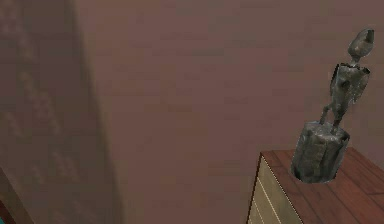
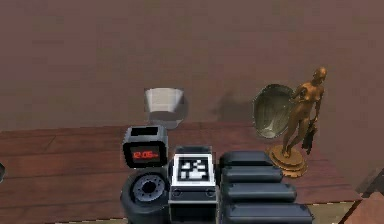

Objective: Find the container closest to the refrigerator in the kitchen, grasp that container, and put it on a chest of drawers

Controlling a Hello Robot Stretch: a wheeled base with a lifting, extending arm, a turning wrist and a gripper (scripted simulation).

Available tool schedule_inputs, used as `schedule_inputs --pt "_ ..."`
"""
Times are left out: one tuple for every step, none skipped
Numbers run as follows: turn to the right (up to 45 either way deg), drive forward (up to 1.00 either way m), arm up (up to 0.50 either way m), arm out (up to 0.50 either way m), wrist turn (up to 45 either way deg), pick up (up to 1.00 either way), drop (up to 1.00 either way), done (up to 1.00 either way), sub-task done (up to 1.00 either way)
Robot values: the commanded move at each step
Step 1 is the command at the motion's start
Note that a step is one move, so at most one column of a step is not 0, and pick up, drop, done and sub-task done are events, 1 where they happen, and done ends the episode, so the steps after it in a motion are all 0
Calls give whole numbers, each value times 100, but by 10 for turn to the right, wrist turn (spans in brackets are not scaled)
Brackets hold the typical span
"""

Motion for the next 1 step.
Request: schedule_inputs --pt "0 0 0 42 0 0 0 0 0"
